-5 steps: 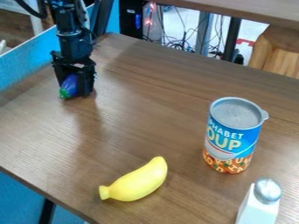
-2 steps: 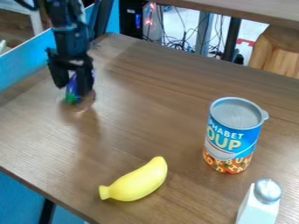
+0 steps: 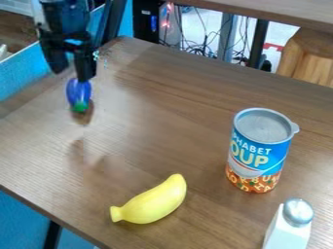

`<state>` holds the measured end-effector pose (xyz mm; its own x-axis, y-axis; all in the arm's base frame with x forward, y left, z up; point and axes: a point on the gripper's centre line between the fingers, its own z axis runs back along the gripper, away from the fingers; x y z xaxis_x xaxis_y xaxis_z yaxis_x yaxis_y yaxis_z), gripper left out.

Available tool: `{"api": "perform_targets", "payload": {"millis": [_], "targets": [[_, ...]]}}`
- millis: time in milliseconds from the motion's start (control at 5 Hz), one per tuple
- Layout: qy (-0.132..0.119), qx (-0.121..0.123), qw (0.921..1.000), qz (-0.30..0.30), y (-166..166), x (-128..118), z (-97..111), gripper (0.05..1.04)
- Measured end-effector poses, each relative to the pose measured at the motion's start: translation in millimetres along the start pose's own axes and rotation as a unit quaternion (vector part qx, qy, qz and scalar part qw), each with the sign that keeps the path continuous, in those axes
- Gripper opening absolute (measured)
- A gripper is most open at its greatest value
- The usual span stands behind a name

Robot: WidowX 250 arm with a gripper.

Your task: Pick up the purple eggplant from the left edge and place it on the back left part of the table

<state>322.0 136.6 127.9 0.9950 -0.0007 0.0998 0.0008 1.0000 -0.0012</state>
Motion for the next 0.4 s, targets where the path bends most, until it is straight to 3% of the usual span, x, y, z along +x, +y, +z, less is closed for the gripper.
{"api": "perform_targets", "payload": {"millis": [400], "targets": [[-0.002, -0.001, 0.9932, -0.116, -74.7, -24.6, 10.0, 1.001]]}}
